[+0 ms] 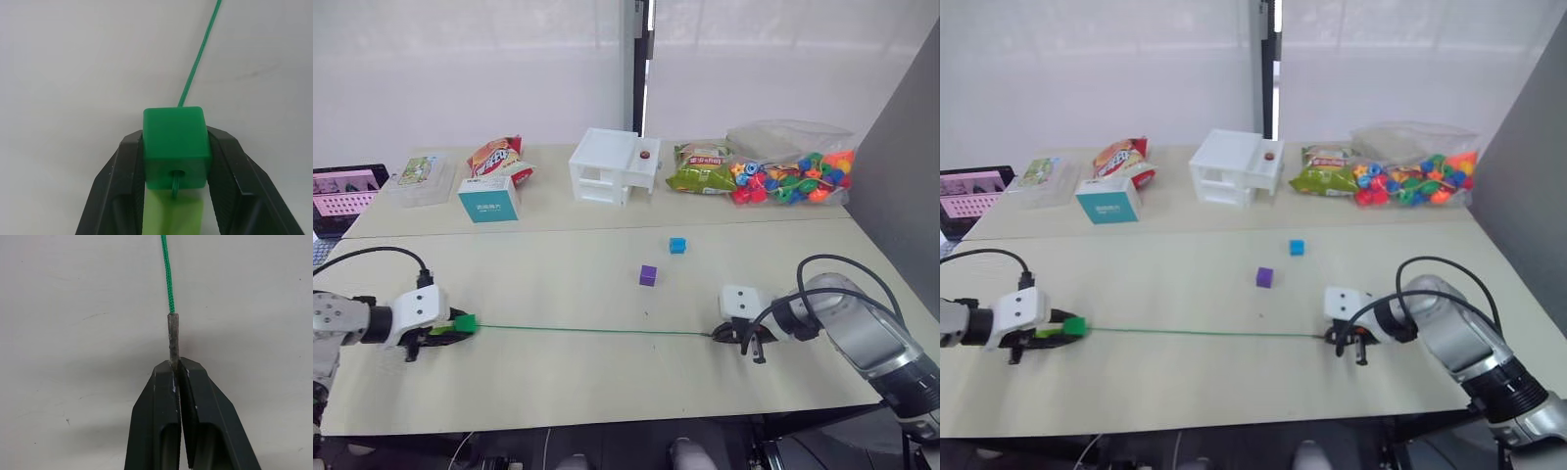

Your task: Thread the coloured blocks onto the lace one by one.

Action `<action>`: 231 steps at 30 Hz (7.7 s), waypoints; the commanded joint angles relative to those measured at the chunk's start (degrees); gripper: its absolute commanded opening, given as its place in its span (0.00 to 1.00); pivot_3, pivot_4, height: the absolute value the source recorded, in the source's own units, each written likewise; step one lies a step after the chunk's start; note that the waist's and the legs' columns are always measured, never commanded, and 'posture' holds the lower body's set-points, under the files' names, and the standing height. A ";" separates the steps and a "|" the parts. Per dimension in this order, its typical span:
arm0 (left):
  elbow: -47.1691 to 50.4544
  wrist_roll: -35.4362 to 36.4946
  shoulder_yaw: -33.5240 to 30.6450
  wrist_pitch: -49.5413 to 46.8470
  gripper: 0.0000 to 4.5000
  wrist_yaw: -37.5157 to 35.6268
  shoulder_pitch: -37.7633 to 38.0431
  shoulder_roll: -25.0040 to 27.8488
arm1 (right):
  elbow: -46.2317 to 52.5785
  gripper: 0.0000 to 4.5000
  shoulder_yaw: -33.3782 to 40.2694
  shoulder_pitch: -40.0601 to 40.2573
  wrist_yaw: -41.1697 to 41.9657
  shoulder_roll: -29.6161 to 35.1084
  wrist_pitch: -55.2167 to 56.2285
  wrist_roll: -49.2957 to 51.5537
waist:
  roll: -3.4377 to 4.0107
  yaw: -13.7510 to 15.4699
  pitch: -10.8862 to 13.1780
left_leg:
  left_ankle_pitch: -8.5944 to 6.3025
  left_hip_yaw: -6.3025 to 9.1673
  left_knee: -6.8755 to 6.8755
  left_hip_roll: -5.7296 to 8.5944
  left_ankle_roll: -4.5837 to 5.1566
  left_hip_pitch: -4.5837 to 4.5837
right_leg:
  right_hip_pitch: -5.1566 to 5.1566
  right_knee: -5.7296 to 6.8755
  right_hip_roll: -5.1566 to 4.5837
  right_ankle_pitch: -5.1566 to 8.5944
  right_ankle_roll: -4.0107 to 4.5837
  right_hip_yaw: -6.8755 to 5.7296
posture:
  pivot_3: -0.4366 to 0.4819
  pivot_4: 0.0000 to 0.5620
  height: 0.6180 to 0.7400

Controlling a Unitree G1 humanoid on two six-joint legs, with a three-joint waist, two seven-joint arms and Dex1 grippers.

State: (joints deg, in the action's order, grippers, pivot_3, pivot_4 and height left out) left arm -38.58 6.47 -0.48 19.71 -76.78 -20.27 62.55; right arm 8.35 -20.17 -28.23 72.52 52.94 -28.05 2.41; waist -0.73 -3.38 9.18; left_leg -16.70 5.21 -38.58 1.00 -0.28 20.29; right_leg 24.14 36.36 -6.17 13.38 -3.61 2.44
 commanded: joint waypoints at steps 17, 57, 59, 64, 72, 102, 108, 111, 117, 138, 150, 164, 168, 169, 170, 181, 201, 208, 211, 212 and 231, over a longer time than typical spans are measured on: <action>26.14 11.94 0.88 -25.85 0.99 -3.40 -16.35 -12.29 | 2.95 0.00 1.80 0.20 -0.43 -0.35 -1.41 0.86 | -0.40 0.89 0.22 | 0.00 0.10 -0.34 0.04 0.00 0.53 | 0.22 0.37 -0.05 -0.02 0.00 -0.07 | 0.48 0.27 1.00; 16.97 -0.72 23.59 -19.10 0.59 11.55 -13.10 -53.75 | 9.00 0.00 1.72 1.43 -0.62 1.11 -6.24 2.91 | -0.45 2.66 0.25 | 0.03 0.16 -0.67 0.21 -0.04 0.80 | 0.17 -0.19 -0.16 -0.10 -0.09 -0.06 | 0.48 0.27 1.00; 17.05 -0.71 23.78 -19.11 0.59 11.12 -13.11 -53.80 | 9.12 0.00 1.47 1.53 -0.58 1.14 -6.26 2.80 | -0.45 2.66 0.25 | 0.03 0.16 -0.67 0.21 -0.04 0.80 | 0.17 -0.18 -0.16 -0.10 -0.09 -0.06 | 0.48 0.27 1.00; 16.91 -0.80 23.85 -19.16 0.51 10.96 -13.22 -54.10 | 9.23 0.00 1.27 1.48 -0.64 1.14 -6.28 2.71 | -0.45 2.66 0.25 | 0.03 0.16 -0.67 0.21 -0.04 0.80 | 0.17 -0.18 -0.16 -0.10 -0.09 -0.06 | 0.48 0.27 1.00; 16.58 -0.01 24.11 -19.48 0.01 9.75 -12.89 -54.98 | 9.89 0.00 1.08 1.84 -0.80 0.99 -6.65 2.77 | -0.45 2.66 0.25 | 0.03 0.16 -0.67 0.21 -0.04 0.80 | 0.16 -0.18 -0.16 -0.10 -0.09 -0.06 | 0.48 0.27 1.00; 21.38 2.96 20.13 -21.84 0.00 10.73 -8.26 -51.54 | 2.74 0.98 36.52 8.08 -30.99 -23.61 -8.71 22.69 | -0.39 2.89 0.21 | 0.04 0.20 -0.67 0.26 -0.06 0.68 | 0.08 -0.11 -0.18 -0.22 -0.09 -0.03 | 0.48 0.27 1.00; 25.53 3.60 18.72 -23.99 0.00 12.51 -5.57 -49.61 | -6.08 0.98 32.44 7.15 -42.34 -32.22 3.06 14.65 | -0.34 2.39 0.18 | 0.08 0.20 -0.60 0.26 -0.13 0.68 | 0.18 -0.03 -0.18 -0.23 -0.08 -0.01 | 0.48 0.27 1.00; 26.78 3.71 18.29 -24.62 0.00 13.43 -4.98 -49.05 | -10.67 0.98 30.77 6.29 -44.84 -33.76 7.76 11.93 | -0.32 2.49 0.18 | 0.10 0.20 -0.59 0.26 -0.16 0.68 | 0.18 -0.05 -0.18 -0.23 -0.08 -0.01 | 0.48 0.27 1.00; 28.48 4.35 17.72 -26.17 0.00 14.06 -4.08 -48.37 | -24.78 0.98 26.52 -0.09 -46.36 -35.78 18.33 7.03 | -0.32 1.66 0.17 | 0.14 0.18 -0.48 0.26 -0.23 0.62 | 0.16 -0.09 -0.17 -0.24 -0.06 0.00 | 0.48 0.27 1.00; 30.25 4.99 16.99 -27.69 0.00 15.20 -3.37 -48.28 | -71.71 0.65 27.71 -25.51 -51.97 -41.31 36.29 4.99 | -0.30 0.15 0.17 | 0.19 0.22 -0.30 0.25 -0.32 0.54 | 0.16 -0.08 -0.18 -0.27 -0.02 0.03 | 0.48 0.27 1.00; 30.82 6.54 18.74 -29.12 0.00 13.90 -2.98 -49.53 | -45.87 0.26 29.65 -10.48 -46.66 -36.57 29.54 8.90 | -0.28 0.08 0.16 | 0.18 0.28 -0.31 0.27 -0.30 0.61 | 0.17 0.29 -0.23 -0.27 -0.03 0.00 | 0.48 0.27 1.00; 24.21 5.78 20.42 -26.15 0.00 8.96 -6.63 -50.80 | 18.92 0.26 29.75 33.15 -55.89 -37.76 2.99 16.08 | -0.16 1.73 0.09 | 0.15 0.26 -0.38 0.29 -0.25 0.53 | 0.11 0.07 -0.19 -0.24 -0.04 0.02 | 0.48 0.27 1.00; 21.85 5.63 19.99 -24.89 0.00 8.35 -8.20 -51.17 | 21.89 0.26 29.03 39.21 -57.19 -39.80 2.85 15.88 | -0.16 2.02 0.09 | 0.15 0.22 -0.38 0.29 -0.25 0.51 | 0.00 -0.17 -0.18 -0.25 -0.04 0.03 | 0.48 0.27 1.00; 21.33 5.61 19.87 -24.58 0.00 8.25 -8.57 -51.25 | 22.22 0.26 28.69 40.33 -57.13 -40.12 2.98 15.93 | -0.16 2.13 0.09 | 0.15 0.22 -0.37 0.28 -0.25 0.49 | 0.00 -0.16 -0.16 -0.25 -0.04 0.03 | 0.48 0.27 1.00; 20.74 5.55 19.68 -24.06 0.00 8.30 -8.99 -51.42 | 22.33 0.26 28.38 41.30 -57.07 -40.37 3.28 15.74 | -0.16 2.23 0.09 | 0.15 0.23 -0.36 0.27 -0.25 0.47 | -0.01 -0.15 -0.15 -0.25 -0.04 0.02 | 0.48 0.27 1.00; 18.33 5.05 19.55 -21.67 0.00 8.38 -9.75 -51.93 | 24.40 0.26 25.79 45.97 -58.61 -42.72 1.90 16.01 | -0.16 2.41 0.09 | 0.15 0.24 -0.34 0.27 -0.25 0.43 | -0.05 -0.18 -0.14 -0.24 -0.04 0.03 | 0.48 0.27 1.00; 17.71 4.27 19.24 -20.73 0.00 10.77 -9.10 -53.46 | 28.65 0.99 39.76 27.34 -41.38 -7.84 -17.13 34.92 | -0.20 2.70 0.12 | 0.14 0.24 -0.37 0.27 -0.21 0.44 | -0.21 -0.31 -0.13 -0.24 -0.05 0.00 | 0.48 0.27 1.00; 18.64 3.13 19.97 -21.04 0.00 12.43 -8.19 -53.62 | 19.71 0.99 19.23 18.48 -13.49 15.59 -1.75 20.40 | -0.19 2.54 0.14 | 0.09 0.19 -0.38 0.21 -0.13 0.43 | -0.21 -0.40 -0.09 -0.23 -0.07 -0.04 | 0.48 0.27 1.00; 19.00 2.60 19.92 -21.05 0.00 13.37 -7.97 -53.74 | 16.22 0.99 11.43 12.93 -6.76 17.04 3.39 13.87 | -0.19 2.56 0.15 | 0.09 0.16 -0.40 0.21 -0.13 0.45 | -0.19 -0.43 -0.11 -0.23 -0.08 -0.01 | 0.48 0.27 1.00; 19.03 2.45 19.86 -21.01 0.00 13.64 -7.97 -53.76 | 14.60 0.99 9.56 11.25 -5.45 16.81 4.88 11.84 | -0.19 2.56 0.14 | 0.09 0.16 -0.42 0.20 -0.14 0.46 | -0.19 -0.42 -0.11 -0.23 -0.08 -0.02 | 0.48 0.27 1.00; 22.96 2.08 19.80 -22.11 0.00 16.52 -6.17 -51.46 | -2.54 0.73 -1.77 -2.11 3.13 5.37 15.18 -6.47 | -0.18 2.62 0.14 | 0.15 0.16 -0.44 0.22 -0.24 0.58 | 0.00 -0.34 -0.15 -0.24 -0.06 -0.02 | 0.48 0.27 1.00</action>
State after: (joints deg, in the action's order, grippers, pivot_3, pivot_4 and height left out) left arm -17.40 8.88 19.20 -2.89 -60.72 -26.72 11.18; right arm 5.04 -22.54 -30.41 75.65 58.27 -12.59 -3.28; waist -0.92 -0.76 9.32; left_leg -16.55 5.36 -39.02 1.22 -0.52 20.87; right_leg 24.14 36.02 -6.32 13.14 -3.67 2.41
